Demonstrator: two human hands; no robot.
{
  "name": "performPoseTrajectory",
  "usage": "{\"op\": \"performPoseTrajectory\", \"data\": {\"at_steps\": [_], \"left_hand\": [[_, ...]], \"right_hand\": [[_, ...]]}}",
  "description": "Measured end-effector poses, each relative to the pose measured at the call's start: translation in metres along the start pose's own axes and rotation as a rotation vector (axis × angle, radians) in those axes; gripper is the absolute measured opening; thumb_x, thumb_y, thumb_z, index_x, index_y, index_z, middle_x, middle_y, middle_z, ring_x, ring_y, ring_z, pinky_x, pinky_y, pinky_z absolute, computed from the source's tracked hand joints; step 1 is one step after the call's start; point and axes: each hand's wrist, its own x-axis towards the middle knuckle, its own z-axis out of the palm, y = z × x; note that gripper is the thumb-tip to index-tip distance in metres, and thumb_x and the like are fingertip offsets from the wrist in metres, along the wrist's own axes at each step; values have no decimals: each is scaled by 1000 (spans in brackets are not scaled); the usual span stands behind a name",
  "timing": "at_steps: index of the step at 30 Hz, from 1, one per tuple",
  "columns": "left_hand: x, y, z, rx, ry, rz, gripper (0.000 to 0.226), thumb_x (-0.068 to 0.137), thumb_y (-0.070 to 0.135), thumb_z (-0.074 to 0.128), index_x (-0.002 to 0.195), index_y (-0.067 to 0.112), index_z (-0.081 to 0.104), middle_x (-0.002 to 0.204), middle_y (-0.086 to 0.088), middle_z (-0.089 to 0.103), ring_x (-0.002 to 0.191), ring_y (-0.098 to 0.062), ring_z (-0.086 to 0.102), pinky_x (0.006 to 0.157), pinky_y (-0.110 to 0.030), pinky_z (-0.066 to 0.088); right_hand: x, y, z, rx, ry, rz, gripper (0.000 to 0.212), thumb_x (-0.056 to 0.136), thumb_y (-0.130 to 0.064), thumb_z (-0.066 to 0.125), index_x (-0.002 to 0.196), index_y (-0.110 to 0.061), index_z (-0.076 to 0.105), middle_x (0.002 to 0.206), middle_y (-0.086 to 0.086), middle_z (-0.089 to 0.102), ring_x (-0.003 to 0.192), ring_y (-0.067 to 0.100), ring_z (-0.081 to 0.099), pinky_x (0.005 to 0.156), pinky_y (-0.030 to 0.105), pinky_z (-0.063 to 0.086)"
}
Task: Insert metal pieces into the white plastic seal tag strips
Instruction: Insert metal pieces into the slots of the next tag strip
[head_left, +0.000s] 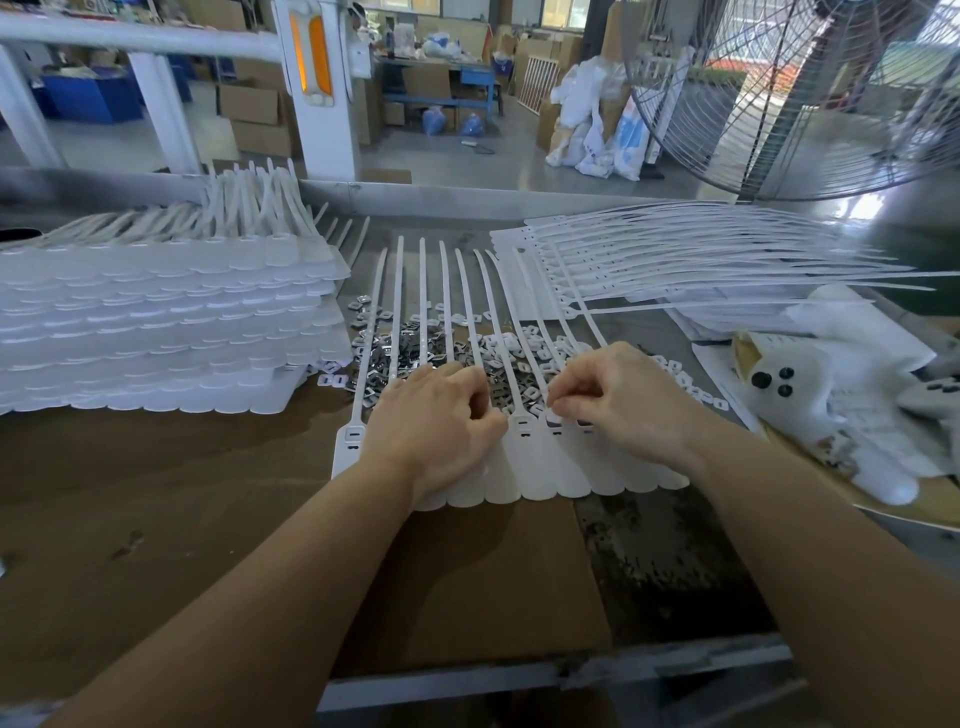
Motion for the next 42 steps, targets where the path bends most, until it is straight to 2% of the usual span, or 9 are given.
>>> {"op": "performPoseTrajectory", "data": {"at_steps": [6,11,16,21,27,31,38,42], "left_hand": [[0,0,0,5,1,0,15,84,41,42,80,27,46,81,12,44,85,-14,40,78,-30,26],[0,0,0,9,-5,-2,15,85,41,41,79,28,44,82,11,44,85,-14,40,78,-30,25],[0,0,-1,13,-6,-1,16,84,42,42,79,27,45,83,10,45,85,-14,40,78,-30,25],[0,0,-1,4,-8,-7,17,82,43,40,78,27,45,83,11,46,86,-14,41,79,-30,26],[0,0,0,10,-13,-3,18,82,44,38,77,27,44,81,11,45,85,-14,40,78,-30,26],[0,0,0,13,-15,-2,18,83,44,39,78,27,45,83,10,47,86,-14,41,78,-30,26],[0,0,0,10,-10,-1,16,83,42,40,76,29,42,80,11,44,85,-14,40,78,-30,25],[0,-1,0,13,-10,-1,17,82,43,39,76,28,43,79,12,43,84,-13,40,78,-30,25]], "right_hand": [[4,-3,-2,-44,-49,18,8,84,-9,66,85,-12,73,75,-9,63,67,-1,55,62,12,41],[6,-5,-2,-19,-27,47,5,78,-8,72,81,-11,75,87,0,71,71,7,62,68,19,50],[9,-7,-2,-21,-24,94,6,75,-9,74,80,-10,77,86,3,72,76,14,66,72,26,54],[10,-9,-3,-47,-19,119,5,73,-12,77,78,-13,76,80,-1,71,70,10,65,63,17,50],[9,-13,-4,-63,-62,120,5,73,-9,77,74,-14,74,68,-9,64,64,7,61,56,14,44],[8,-14,-4,-27,-66,150,16,72,-10,79,64,-18,66,63,-8,61,56,4,57,51,13,39],[10,-12,-6,53,-84,196,15,70,-8,80,65,-15,68,69,-2,64,66,12,60,62,20,49],[10,-8,-8,130,-93,208,9,72,-8,79,70,-13,72,66,-1,65,59,8,58,55,18,46]]}}
